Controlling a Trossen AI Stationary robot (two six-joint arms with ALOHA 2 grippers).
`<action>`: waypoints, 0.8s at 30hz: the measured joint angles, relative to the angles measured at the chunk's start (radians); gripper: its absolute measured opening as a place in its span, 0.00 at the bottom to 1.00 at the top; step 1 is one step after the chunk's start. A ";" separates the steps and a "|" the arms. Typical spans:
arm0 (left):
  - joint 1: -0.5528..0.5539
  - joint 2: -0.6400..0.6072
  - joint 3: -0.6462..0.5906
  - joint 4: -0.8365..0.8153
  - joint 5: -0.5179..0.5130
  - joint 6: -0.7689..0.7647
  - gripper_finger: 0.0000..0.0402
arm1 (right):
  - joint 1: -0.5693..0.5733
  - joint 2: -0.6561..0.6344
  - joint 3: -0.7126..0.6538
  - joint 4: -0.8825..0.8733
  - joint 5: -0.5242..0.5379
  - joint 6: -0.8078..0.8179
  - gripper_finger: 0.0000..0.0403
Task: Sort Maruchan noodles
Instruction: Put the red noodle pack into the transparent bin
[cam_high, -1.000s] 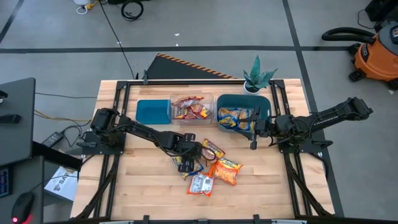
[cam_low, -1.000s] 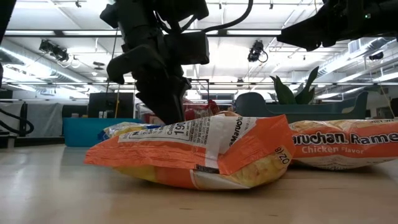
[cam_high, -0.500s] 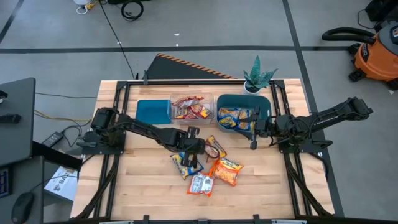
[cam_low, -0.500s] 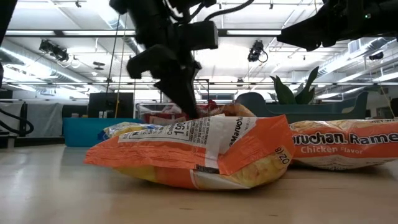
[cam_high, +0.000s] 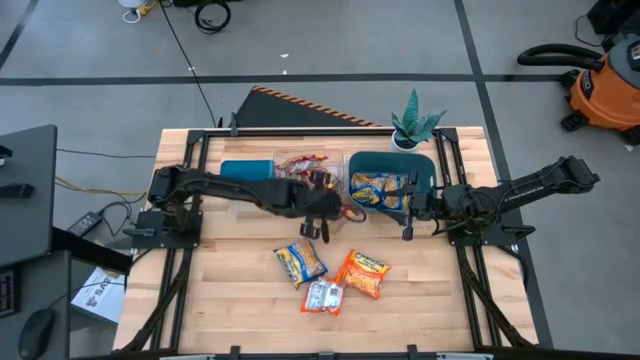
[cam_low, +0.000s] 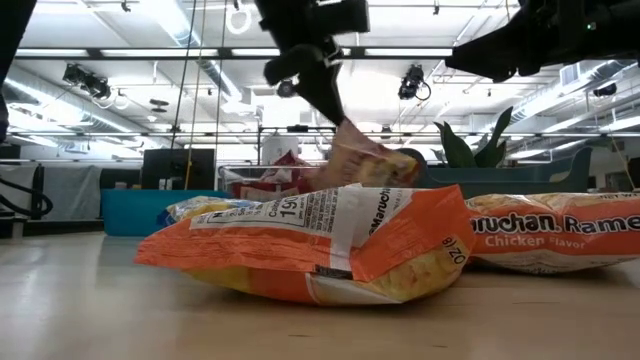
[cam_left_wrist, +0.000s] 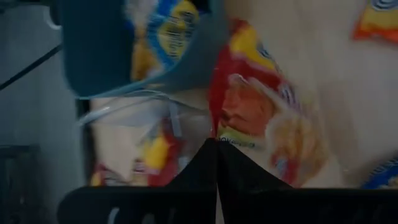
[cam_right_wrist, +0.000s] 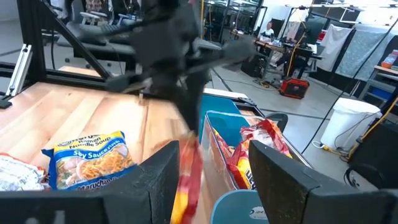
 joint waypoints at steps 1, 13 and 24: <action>0.009 -0.007 0.012 -0.021 0.000 0.010 0.00 | 0.000 0.000 0.000 -0.005 0.000 0.000 0.49; 0.117 -0.157 0.088 -0.080 -0.034 0.058 0.00 | 0.000 0.000 0.000 -0.013 0.011 0.000 0.49; 0.287 -0.155 0.086 -0.044 0.139 0.051 0.00 | -0.007 0.000 0.000 -0.001 0.003 0.004 0.49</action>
